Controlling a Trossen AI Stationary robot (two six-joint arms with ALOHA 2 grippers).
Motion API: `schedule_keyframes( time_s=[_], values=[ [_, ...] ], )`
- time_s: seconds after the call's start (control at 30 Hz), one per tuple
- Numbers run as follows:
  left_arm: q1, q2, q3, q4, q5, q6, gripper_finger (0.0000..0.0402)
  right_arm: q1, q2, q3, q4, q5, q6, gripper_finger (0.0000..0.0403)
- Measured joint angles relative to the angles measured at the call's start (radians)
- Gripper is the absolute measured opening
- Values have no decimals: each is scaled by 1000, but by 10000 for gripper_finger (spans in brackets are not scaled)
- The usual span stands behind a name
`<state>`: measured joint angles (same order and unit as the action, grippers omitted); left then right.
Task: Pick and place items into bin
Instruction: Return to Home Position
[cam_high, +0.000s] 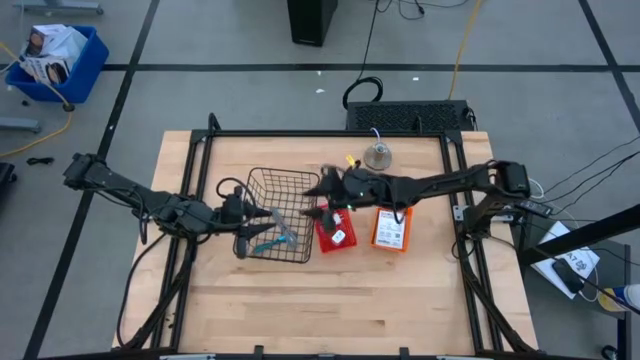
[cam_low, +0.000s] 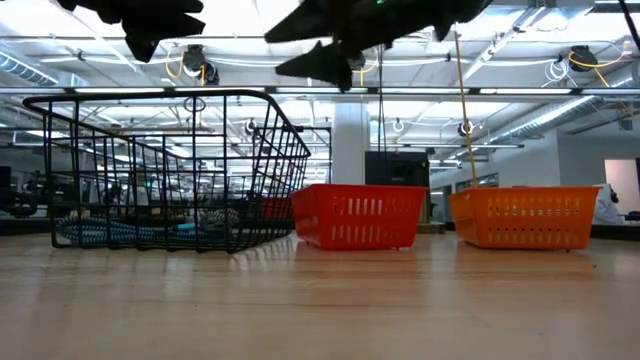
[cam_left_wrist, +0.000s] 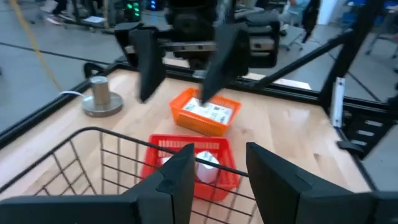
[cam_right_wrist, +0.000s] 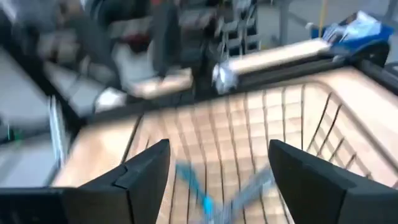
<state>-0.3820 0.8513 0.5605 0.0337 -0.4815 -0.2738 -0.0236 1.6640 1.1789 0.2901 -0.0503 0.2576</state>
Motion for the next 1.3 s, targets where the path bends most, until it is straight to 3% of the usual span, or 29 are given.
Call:
schedule_keyframes(
  time_s=[0.17, 0.3, 0.37, 0.67, 0.93, 1.17, 1.3],
  values=[
    [-10, -55, 0, -13, 45, 12, 147, 64, -84, -1, -174, 6, -112, 264],
    [-56, -144, 0, -47, 35, 23, 147, 103, -171, -2, -388, 82, -203, 264],
    [-89, -181, -1, -64, 33, 42, 147, 120, -205, -34, -425, 83, -146, 266],
    [-183, -364, -175, 8, -67, 53, 147, 188, -479, -450, -47, 83, -83, 263],
    [-226, -508, -311, 35, -86, 78, 147, 208, -787, -790, 69, 128, -30, 267],
    [-272, -599, -331, -30, -134, 133, 147, 209, -1016, -932, 125, 129, -43, 264],
    [-275, -656, -331, -39, -37, 196, 147, 208, -1106, -970, 127, 100, -84, 267]
  ],
)
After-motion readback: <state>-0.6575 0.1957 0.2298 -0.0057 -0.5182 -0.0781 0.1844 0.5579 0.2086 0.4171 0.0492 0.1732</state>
